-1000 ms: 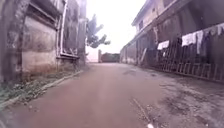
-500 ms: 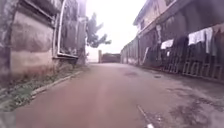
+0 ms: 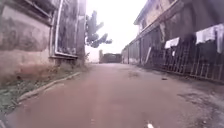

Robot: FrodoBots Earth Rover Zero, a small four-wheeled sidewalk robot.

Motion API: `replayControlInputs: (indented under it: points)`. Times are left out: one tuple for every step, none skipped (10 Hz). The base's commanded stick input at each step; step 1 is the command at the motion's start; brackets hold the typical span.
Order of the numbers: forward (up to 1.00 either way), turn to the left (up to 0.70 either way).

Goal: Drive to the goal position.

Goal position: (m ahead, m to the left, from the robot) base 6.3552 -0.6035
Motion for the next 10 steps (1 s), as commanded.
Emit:
replayControlInputs:
  points:
    - [0.7, 0.0]
    - [0.7, 0.0]
    - [0.7, 0.0]
    - [0.7, 0.0]
    - [0.7, 0.0]
    - [0.7, 0.0]
    - [0.7, 0.0]
    - [0.7, 0.0]
    - [0.7, 0.0]
    - [0.7, 0.0]
